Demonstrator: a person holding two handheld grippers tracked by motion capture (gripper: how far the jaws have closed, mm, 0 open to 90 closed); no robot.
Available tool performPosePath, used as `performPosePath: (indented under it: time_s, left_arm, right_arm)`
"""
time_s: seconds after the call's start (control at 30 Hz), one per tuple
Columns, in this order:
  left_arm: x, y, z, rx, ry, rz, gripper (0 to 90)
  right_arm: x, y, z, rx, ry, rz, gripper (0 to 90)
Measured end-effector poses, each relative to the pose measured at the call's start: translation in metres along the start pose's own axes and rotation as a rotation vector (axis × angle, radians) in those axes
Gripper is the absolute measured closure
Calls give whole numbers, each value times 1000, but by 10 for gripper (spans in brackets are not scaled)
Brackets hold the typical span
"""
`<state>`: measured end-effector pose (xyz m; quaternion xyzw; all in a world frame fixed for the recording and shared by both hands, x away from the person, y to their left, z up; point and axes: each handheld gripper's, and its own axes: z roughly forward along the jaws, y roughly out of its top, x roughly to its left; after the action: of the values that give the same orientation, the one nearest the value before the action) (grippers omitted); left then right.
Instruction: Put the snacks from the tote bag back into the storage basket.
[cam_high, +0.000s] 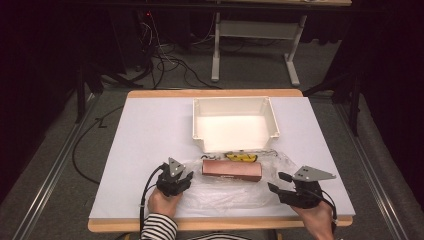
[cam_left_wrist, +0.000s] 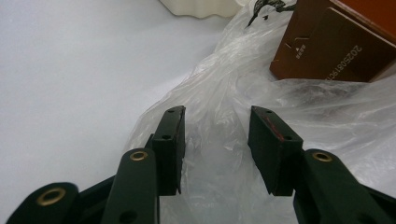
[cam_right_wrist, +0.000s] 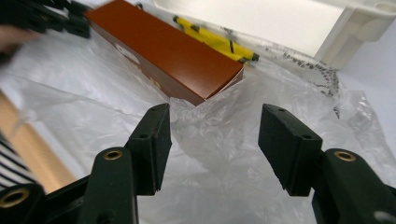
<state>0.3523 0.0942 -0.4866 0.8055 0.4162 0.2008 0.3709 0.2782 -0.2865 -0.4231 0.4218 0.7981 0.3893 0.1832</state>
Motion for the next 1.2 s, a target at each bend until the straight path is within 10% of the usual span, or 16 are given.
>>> performPosePath:
  time_s: [0.13,0.27,0.4,0.57,0.73,0.97,1.2]
  left_arm:
    - [0,0,0,-2,2,1,568]
    - [-1,0,0,-1,2,2,568]
    - [0,0,0,1,-1,-1,569]
    - [1,1,-1,9,-6,-15,568]
    - [-14,10,-25,-75,-31,-14,491]
    - [-15,26,-22,-58,-52,-67,480]
    - [-11,28,2,28,-23,-155,481]
  right_arm:
    - [-12,-2,29,59,-40,-10,819]
    - [-23,-6,35,117,-120,9,886]
    - [-44,-30,36,147,-176,101,896]
    - [-39,-31,33,142,-164,76,789]
    - [-23,-15,14,2,-112,67,604]
    - [-4,8,6,-72,-59,-18,795]
    - [-4,15,39,-2,-76,-30,864]
